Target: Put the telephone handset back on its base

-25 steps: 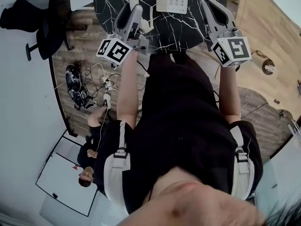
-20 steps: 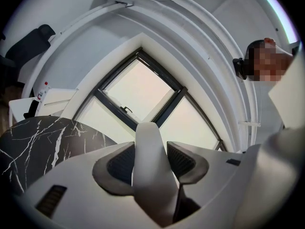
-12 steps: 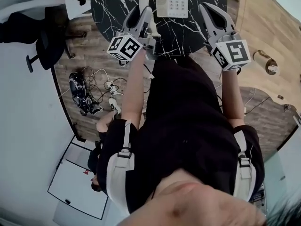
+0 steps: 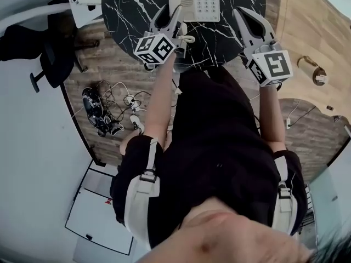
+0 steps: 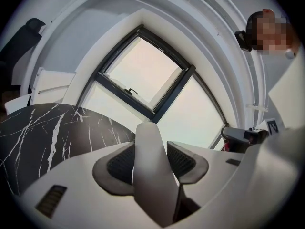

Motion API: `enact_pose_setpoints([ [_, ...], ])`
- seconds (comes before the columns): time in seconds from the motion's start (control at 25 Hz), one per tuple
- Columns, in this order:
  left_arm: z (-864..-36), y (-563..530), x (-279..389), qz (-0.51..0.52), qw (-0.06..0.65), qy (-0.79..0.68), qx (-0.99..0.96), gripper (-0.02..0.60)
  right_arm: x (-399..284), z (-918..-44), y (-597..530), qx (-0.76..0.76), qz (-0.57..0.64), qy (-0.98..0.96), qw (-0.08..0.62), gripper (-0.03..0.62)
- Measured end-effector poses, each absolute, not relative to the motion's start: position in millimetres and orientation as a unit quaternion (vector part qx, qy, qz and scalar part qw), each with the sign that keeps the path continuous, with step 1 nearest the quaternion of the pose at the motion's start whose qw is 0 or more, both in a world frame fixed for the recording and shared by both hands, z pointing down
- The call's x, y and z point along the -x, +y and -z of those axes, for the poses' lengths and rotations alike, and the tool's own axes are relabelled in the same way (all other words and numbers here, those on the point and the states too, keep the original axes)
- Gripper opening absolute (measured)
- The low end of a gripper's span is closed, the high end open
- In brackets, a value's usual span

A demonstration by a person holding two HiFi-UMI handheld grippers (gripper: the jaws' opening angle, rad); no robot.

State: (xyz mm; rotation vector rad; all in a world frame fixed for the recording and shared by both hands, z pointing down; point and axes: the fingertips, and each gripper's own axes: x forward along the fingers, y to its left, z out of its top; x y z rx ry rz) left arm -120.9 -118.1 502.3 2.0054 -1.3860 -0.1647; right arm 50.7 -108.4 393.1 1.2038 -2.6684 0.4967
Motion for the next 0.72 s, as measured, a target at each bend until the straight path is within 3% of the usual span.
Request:
enact_pose_setpoints([
  [0.72, -582.3, -142.1, 117.0, -0.022, 0.358, -0.566, -0.742, 0.222, -44.3, -412.7, -117.5, -0.415, -0.183, -0.885, 0.106, 0.029],
])
